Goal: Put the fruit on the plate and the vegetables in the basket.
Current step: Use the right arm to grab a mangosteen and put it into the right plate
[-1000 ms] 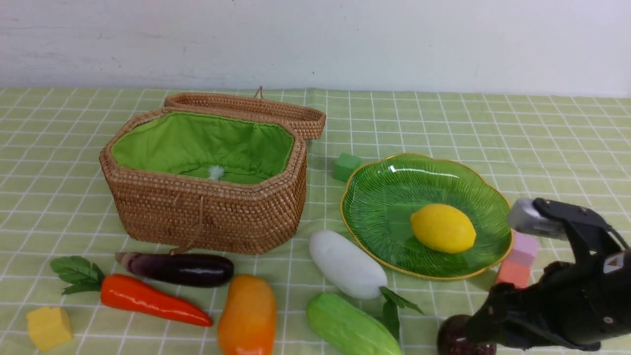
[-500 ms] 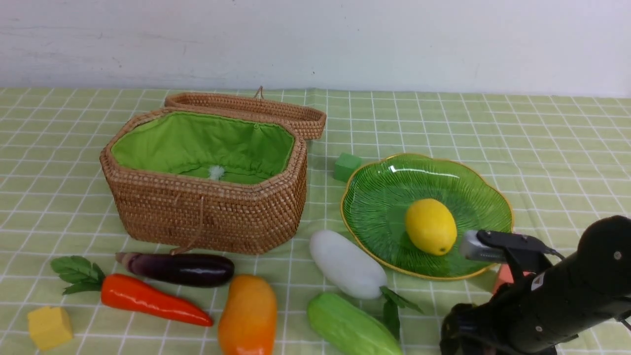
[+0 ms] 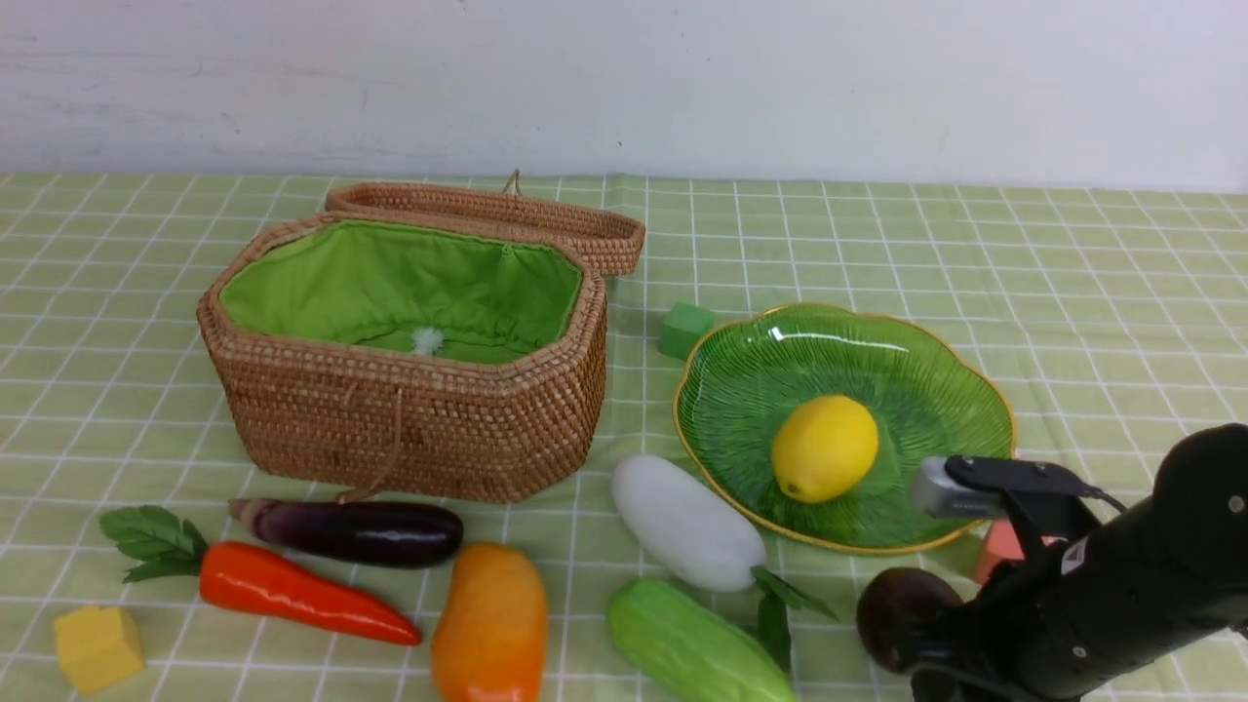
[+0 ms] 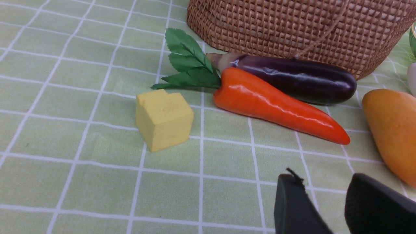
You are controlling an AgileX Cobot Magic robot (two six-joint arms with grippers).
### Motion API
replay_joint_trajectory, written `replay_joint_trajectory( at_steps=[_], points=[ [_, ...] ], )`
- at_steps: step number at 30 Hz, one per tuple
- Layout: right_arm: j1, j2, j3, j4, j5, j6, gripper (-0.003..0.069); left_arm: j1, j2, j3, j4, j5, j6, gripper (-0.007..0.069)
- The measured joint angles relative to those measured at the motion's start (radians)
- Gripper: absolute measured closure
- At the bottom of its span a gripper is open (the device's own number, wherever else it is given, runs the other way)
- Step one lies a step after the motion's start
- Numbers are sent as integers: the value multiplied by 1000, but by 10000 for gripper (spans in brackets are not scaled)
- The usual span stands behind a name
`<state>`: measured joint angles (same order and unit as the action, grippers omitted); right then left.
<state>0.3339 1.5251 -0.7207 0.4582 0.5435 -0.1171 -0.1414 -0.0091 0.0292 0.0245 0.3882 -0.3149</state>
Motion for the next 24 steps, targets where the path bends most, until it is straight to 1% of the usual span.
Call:
replay_joint_trajectory(
  at_steps=[2, 4, 5, 6, 7, 9, 10, 12, 13, 15, 17, 19, 24],
  points=[
    [0, -22, 0, -2, 8, 26, 476, 0, 0, 0, 0, 0, 0, 386],
    [0, -44, 0, -26, 35, 48, 448, 0, 0, 0, 0, 0, 0, 386],
    [0, -46, 0, -26, 37, 49, 448, 0, 0, 0, 0, 0, 0, 386],
    [0, -56, 0, -43, 50, 56, 423, 0, 0, 0, 0, 0, 0, 386],
    [0, -75, 0, -78, 67, 76, 350, 0, 0, 0, 0, 0, 0, 386],
    [0, -88, 0, -96, 76, 104, 287, 0, 0, 0, 0, 0, 0, 386],
    [0, -99, 0, -107, 76, 138, 228, 0, 0, 0, 0, 0, 0, 386],
    [0, -108, 0, -110, 65, 175, 147, 0, 0, 0, 0, 0, 0, 386],
    [0, -111, 0, -106, 49, 199, 78, 0, 0, 0, 0, 0, 0, 386],
    [0, -111, 0, -83, 16, 223, 18, 0, 0, 0, 0, 0, 0, 386],
    [0, -111, 0, -46, -8, 231, -11, 0, 0, 0, 0, 0, 0, 386],
    [0, -106, 0, -17, -26, 229, -15, 0, 0, 0, 0, 0, 0, 386],
    [0, -69, 0, -35, -72, 210, -5, 0, 0, 0, 0, 0, 0, 386]
  ],
)
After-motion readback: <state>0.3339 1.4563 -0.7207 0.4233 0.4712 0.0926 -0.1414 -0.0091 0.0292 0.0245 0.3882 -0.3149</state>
